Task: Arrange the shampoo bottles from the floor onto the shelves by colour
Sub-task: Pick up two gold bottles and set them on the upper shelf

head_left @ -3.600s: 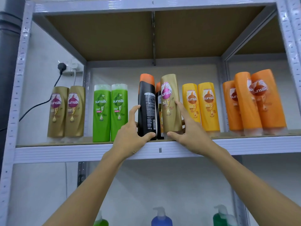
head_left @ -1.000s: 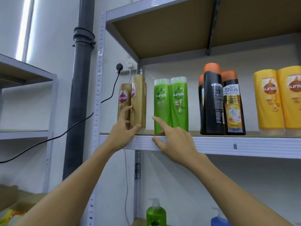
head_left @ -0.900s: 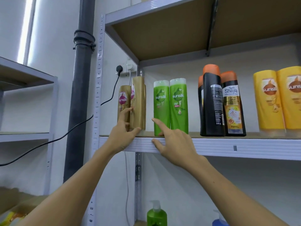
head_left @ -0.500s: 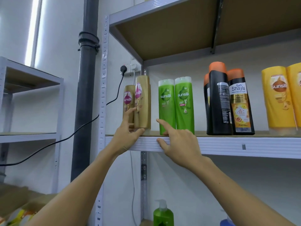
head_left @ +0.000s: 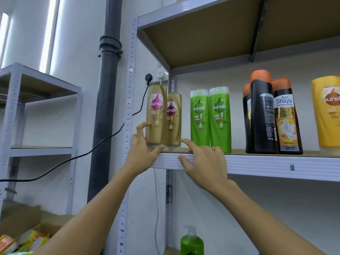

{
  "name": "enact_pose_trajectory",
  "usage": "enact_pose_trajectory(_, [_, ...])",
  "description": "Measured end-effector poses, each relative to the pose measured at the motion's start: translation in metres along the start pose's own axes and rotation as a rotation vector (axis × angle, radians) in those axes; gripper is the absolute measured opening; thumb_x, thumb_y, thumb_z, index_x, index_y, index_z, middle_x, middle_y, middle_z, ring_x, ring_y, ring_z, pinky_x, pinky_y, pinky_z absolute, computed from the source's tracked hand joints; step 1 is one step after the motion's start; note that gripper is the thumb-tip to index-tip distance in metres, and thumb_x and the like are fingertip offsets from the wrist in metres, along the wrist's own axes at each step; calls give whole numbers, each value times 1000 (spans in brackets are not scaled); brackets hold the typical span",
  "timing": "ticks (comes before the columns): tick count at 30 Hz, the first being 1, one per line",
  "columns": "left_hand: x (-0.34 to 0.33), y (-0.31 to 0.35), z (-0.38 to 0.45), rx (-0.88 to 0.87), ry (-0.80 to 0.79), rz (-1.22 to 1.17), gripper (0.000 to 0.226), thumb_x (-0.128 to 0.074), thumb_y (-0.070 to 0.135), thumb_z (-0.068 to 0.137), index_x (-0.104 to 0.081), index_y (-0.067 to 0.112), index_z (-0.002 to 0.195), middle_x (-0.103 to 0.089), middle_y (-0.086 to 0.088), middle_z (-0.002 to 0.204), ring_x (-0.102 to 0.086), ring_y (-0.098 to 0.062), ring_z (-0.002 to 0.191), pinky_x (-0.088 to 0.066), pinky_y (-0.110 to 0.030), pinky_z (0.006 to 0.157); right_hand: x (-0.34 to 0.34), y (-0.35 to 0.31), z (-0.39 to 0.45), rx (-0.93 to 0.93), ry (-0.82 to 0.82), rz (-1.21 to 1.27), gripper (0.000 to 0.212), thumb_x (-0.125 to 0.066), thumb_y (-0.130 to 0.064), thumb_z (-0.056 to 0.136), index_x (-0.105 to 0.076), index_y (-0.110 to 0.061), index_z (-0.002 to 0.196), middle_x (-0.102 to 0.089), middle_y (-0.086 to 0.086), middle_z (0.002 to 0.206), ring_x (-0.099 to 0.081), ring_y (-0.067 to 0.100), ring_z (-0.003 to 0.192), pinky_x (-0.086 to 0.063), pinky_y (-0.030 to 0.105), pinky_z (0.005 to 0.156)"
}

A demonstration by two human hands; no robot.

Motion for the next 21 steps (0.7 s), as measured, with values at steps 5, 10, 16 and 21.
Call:
enact_pose_trajectory(5, [-1, -4, 2, 10, -1, 50, 68, -71, 31, 90, -22, 38, 137, -39, -2, 124, -54, -21, 103, -44, -25, 78, -6, -12, 4, -1, 0, 31, 54, -43, -59, 98, -38, -40, 148, -71, -7, 114, -62, 19, 110, -33, 37, 91])
enact_pose_trajectory(10, [3, -5, 5, -7, -17, 57, 66, -69, 28, 91, -22, 42, 135, -52, 0, 118, -62, -20, 94, -58, -34, 75, -10, -17, 5, -14, 36, 47, 48, -44, -54, 99, -42, -40, 144, -71, -9, 115, -62, 18, 110, -31, 37, 92])
enact_pose_trajectory(16, [5, -17, 9, 88, 15, 81, 69, -73, 32, 88, -21, 46, 132, -56, -4, 116, -61, -23, 92, -58, -40, 79, -11, -16, 2, -12, 82, 106, 45, -47, -55, 98, -47, -41, 141, -72, -10, 111, -62, 17, 111, -30, 38, 94])
enact_pose_trajectory(21, [5, -20, 11, 135, 24, 85, 68, -73, 28, 88, -21, 44, 130, -58, -9, 117, -63, -27, 92, -59, -43, 82, -12, -17, 0, 0, 108, 85, 44, -48, -54, 97, -48, -42, 139, -73, -11, 107, -62, 18, 107, -27, 38, 88])
Point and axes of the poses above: each hand's wrist, its own z-axis towards the middle knuckle, its own x-axis out of the back of the hand, y = z × x, the point moved 8 cm from there along z, towards the middle knuckle
